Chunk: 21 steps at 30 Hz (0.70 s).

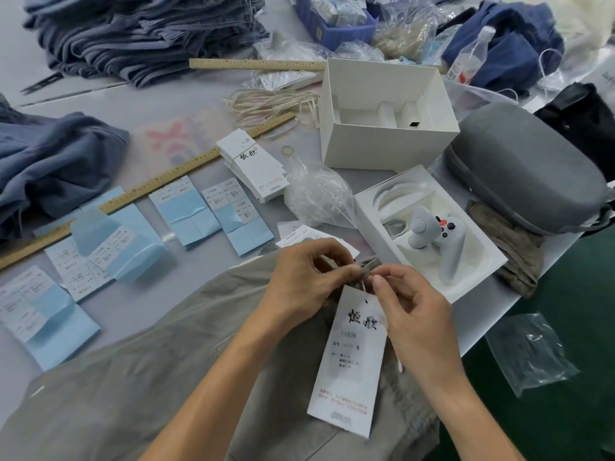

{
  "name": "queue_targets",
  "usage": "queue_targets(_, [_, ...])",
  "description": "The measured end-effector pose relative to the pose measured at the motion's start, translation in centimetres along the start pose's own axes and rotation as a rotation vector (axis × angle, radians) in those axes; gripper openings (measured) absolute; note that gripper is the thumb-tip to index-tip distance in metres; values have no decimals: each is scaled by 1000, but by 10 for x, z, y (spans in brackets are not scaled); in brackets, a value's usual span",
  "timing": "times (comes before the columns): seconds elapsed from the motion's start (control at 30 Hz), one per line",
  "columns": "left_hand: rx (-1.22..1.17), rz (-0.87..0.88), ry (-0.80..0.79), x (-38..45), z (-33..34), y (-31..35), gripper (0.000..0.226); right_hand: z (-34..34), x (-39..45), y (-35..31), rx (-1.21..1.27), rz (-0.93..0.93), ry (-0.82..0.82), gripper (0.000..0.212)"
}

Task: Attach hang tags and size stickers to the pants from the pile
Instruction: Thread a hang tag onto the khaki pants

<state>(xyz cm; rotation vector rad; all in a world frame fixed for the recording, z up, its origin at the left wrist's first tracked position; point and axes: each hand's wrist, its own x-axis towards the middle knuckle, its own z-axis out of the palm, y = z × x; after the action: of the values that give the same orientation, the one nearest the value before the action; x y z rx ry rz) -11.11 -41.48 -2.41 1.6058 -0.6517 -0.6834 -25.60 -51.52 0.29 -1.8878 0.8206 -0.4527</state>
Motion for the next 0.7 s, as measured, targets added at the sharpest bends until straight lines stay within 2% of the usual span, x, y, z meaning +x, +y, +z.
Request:
queue_targets(0.13, [-66,12,67,-4,-4,-4,13,-23,-13,9,-285,-204,45,19])
queue_targets(0.33, [-91,150,44,-10,-5,-5,9,-58,-43,47,-590,-602,-161,25])
queue_targets(0.47, [-124,143,-39,-7,-3,-2,11,-54,-42,51,-541,-608,-198,25])
queue_targets(0.7, [-135,136,11,-2,9,5,15,-54,-30,44,-589,-658,-278,17])
